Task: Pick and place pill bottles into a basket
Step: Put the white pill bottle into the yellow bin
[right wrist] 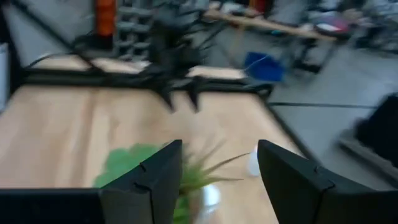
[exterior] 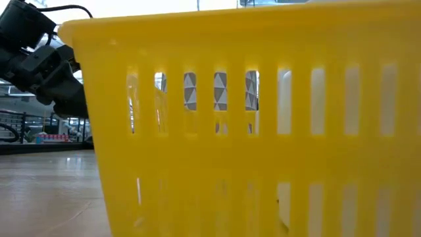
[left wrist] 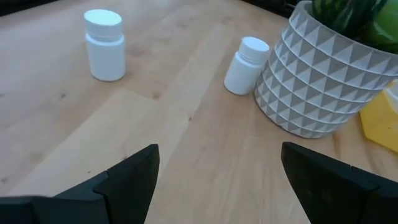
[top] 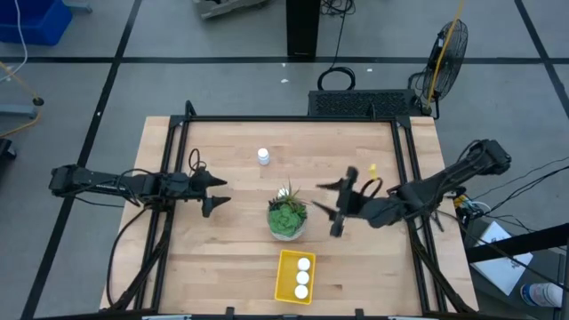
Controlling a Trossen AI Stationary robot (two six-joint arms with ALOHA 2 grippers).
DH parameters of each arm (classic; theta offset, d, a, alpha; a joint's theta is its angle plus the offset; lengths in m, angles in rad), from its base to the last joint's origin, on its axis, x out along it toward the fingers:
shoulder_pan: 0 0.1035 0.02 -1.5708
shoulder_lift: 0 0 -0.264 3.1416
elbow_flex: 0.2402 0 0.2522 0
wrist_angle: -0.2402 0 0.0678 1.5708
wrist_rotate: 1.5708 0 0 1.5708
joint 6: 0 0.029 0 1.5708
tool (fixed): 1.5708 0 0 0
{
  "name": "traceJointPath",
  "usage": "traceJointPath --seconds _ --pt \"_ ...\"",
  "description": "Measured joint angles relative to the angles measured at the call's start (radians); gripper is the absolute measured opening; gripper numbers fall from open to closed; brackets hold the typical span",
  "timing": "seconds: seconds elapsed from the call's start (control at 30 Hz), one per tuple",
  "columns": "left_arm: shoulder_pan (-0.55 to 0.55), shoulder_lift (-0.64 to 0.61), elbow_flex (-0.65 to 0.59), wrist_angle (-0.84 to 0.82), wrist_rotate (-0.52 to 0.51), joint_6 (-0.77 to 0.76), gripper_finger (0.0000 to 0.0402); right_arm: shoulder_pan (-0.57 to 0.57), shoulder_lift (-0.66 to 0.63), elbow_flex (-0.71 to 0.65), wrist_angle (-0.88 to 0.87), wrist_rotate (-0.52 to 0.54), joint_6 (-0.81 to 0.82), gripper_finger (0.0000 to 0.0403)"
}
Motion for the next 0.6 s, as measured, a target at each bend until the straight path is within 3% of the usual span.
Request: traceJointPath --seconds 0.13,0.27,0.6 --pt "0.000 0.000 0.000 0.029 0.022 0.012 0.0340 -0.002 -0.064 0.000 -0.013 0.037 -0.032 0.0200" --pt "0.000 0.000 0.000 0.030 0.033 0.014 0.0340 0.008 -0.141 -0.036 -0.060 -0.041 -0.027 0.0195" --pt "0.000 0.000 0.000 0.031 0.061 0.014 0.0340 0.060 -0.450 -0.433 -0.019 -0.038 0.101 0.0172"
